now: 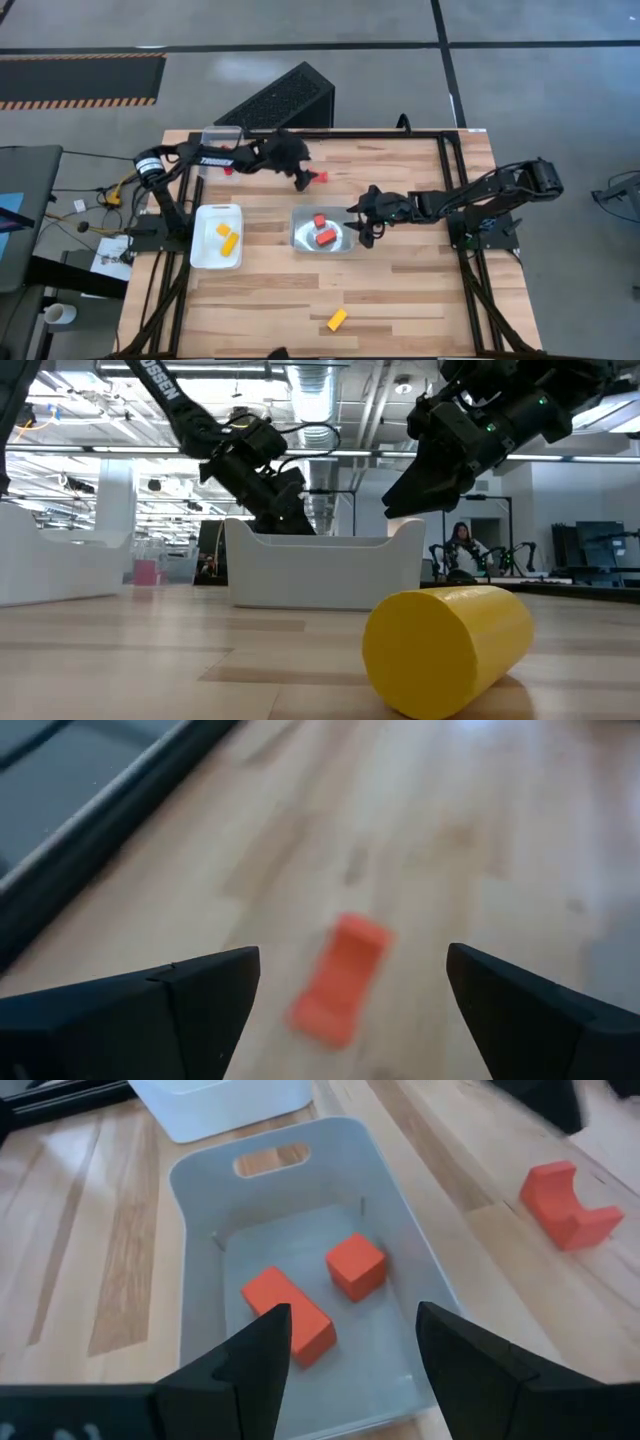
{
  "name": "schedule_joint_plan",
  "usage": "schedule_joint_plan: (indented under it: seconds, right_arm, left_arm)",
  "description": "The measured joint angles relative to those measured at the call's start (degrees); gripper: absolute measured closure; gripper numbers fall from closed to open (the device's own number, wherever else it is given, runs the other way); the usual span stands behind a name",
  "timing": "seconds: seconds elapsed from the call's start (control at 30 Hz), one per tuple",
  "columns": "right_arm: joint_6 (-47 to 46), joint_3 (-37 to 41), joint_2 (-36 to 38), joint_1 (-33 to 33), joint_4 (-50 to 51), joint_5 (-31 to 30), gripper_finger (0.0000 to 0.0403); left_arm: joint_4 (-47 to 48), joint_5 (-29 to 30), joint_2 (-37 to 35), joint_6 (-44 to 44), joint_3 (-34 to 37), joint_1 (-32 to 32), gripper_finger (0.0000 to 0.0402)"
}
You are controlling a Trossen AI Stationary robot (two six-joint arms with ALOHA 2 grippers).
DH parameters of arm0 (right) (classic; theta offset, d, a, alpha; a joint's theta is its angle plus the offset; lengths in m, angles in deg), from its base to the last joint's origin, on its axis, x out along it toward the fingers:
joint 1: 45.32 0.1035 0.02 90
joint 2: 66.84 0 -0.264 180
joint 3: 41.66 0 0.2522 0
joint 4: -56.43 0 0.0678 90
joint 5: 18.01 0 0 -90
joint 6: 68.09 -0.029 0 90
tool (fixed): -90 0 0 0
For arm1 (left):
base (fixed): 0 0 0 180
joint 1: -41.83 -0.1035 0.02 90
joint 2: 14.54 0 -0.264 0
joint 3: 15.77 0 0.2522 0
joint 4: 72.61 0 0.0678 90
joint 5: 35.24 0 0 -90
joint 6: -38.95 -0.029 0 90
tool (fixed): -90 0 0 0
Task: Sort & place blocks by color
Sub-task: Put the orange wooden block into the gray bin
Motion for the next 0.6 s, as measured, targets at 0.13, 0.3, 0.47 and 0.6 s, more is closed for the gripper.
schedule_joint_plan:
  seconds: [0.13,0.3,0.47,0.6]
  right_arm:
    - [0.5,0.0,0.0,0.0,0.0,0.0,0.0165]
    - [1.4,0.0,0.0,0.2,0.2,0.1,0.0165]
    - [-2.2,0.0,0.1,0.6,3.0,0.2,0.0165]
    - [-2.9,0.0,0.1,0.9,6.0,0.1,0.0165]
  left_arm:
    - [13.0,3.7,0.0,3.5,-6.6,-0.7,0.0091]
    - [23.9,8.5,0.2,5.6,-12.7,-0.3,0.0095]
    - [26.3,7.7,3.4,9.2,-14.4,-0.3,0.0122]
    - [30.6,-0.5,9.5,11.2,-17.3,-0.9,0.0144]
